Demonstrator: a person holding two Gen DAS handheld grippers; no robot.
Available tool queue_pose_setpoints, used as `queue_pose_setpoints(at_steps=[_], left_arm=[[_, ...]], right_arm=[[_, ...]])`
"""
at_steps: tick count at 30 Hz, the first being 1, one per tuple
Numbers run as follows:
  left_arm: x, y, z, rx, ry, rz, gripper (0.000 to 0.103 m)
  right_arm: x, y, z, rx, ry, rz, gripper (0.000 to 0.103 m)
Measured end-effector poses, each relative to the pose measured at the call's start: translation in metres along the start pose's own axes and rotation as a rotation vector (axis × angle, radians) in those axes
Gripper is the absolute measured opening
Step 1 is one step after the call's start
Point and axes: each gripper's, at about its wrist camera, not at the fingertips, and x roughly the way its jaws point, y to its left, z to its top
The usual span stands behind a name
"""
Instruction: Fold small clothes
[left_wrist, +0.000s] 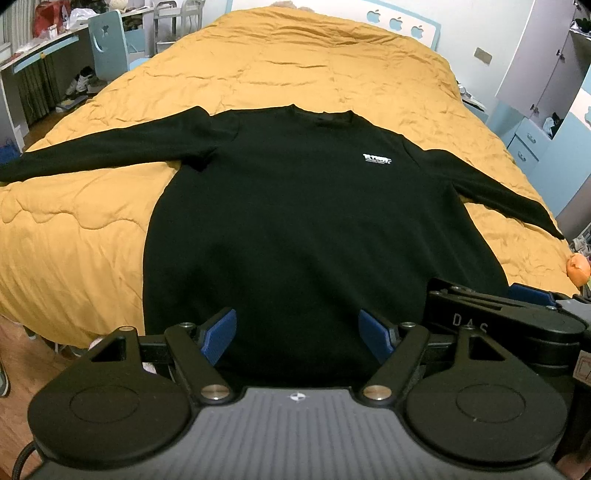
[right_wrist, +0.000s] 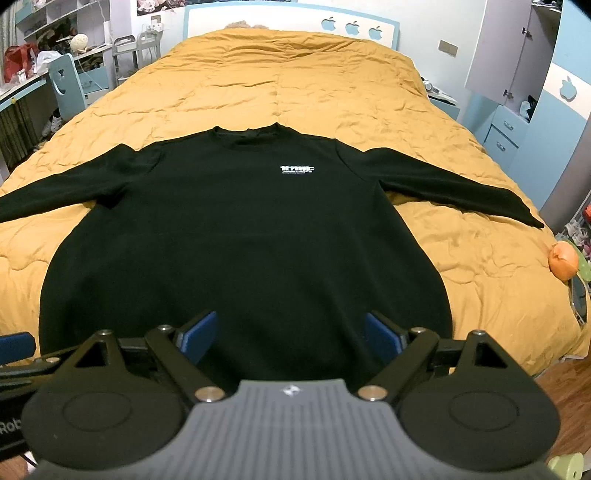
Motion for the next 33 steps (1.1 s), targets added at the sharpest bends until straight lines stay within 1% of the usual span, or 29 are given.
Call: queue_pose_setpoints(at_steps=[33], left_arm=[[0.0073,-0.0024,-0.0019,0.000,0.016,0.004,0.088]], right_arm=[[0.0069,-0.0009,-0.0007,0.013,0.012,-0.008,0.083]])
